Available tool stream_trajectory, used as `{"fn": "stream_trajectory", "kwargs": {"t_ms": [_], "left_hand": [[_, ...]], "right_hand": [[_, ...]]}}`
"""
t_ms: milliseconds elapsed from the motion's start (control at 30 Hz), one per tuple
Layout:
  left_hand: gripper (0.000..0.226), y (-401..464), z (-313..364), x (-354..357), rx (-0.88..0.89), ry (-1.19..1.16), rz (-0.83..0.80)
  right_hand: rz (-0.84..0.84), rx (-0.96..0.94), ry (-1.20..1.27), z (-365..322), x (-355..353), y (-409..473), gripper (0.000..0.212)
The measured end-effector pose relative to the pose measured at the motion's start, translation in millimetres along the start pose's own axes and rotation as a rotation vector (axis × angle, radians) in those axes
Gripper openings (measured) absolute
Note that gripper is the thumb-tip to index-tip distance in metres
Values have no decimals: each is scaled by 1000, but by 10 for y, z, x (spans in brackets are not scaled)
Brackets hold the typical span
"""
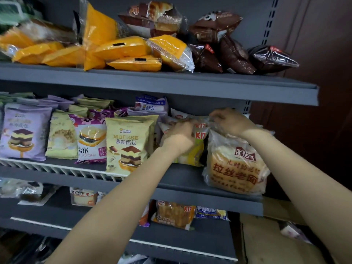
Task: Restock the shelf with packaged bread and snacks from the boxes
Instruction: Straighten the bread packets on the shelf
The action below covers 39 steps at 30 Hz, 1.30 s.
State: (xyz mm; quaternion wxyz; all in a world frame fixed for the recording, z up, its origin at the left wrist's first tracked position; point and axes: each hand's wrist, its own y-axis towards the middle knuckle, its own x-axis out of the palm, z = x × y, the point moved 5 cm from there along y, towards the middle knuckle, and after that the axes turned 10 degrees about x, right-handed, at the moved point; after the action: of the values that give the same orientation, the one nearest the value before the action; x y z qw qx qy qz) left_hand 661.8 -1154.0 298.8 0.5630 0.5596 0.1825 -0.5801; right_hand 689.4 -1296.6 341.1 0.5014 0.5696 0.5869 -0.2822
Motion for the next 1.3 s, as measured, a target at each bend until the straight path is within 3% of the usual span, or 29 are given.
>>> {"fn": "stream_trajectory", "kwargs": {"t_ms": [100, 167, 333, 400, 500, 567, 633, 800, 967, 1067, 1167, 1300], "left_hand": [[39, -89, 408, -34, 154, -35, 129], [44, -168, 682, 14, 280, 64, 95], [108, -232, 1072, 275, 357, 471, -218], [110, -220, 1148, 327, 286, 560, -310], [122, -202, 1188, 415, 199, 547, -344], [128, -190, 1169, 493, 156, 519, -341], [129, -180, 1160, 546, 119, 512, -335], [125, -126, 1175, 634, 59, 440, -366], [122, -68, 1055, 639, -37, 380, -368], [118, -79, 1009, 632, -40, 400, -310], [118, -80, 1012, 626, -31, 411, -294], [126, -108, 983, 599, -36, 377, -387]], "right_hand": [[-30, 85, -51, 317, -96, -265, 39], [-74, 219, 73, 624, -124, -366, 52], [-314, 255, 177, 1022, -91, -660, 115], [-319, 234, 173, 1108, -114, -690, 104], [-126, 350, 316, 1331, -111, -632, 87], [-183, 447, 536, 1434, 54, -639, 95], [-253, 446, 705, 1463, 210, -614, 89], [-293, 371, 749, 1294, 273, -511, 75], [-283, 322, 740, 1166, 214, -570, 85], [-355, 168, 657, 1122, 107, -759, 95], [-365, 48, 301, 1069, 63, -896, 100], [-103, -36, -128, 1052, 93, -769, 103]]}}
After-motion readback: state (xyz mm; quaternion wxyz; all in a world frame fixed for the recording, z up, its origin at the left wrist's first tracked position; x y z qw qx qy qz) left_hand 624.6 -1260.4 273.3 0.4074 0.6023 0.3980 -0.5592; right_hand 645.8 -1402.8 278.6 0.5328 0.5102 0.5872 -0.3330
